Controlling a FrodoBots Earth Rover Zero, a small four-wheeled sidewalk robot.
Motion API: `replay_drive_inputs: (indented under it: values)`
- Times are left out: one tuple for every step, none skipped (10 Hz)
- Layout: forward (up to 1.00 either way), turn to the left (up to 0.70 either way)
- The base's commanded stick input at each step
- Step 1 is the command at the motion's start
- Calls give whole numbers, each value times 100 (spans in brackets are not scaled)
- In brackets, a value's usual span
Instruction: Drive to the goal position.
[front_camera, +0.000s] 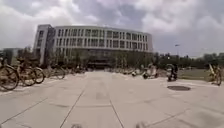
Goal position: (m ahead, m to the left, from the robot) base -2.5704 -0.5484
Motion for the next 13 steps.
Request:
replay_drive_inputs:
  values:
    - [70, 13]
    - [70, 13]
    - [70, 13]
    - [70, 9]
    - [70, 0]
    - [70, 0]
    - [70, 0]
    - [70, 0]
    - [70, 0]
    - [70, 0]
    - [70, 0]
    - [70, 0]
    - [70, 0]
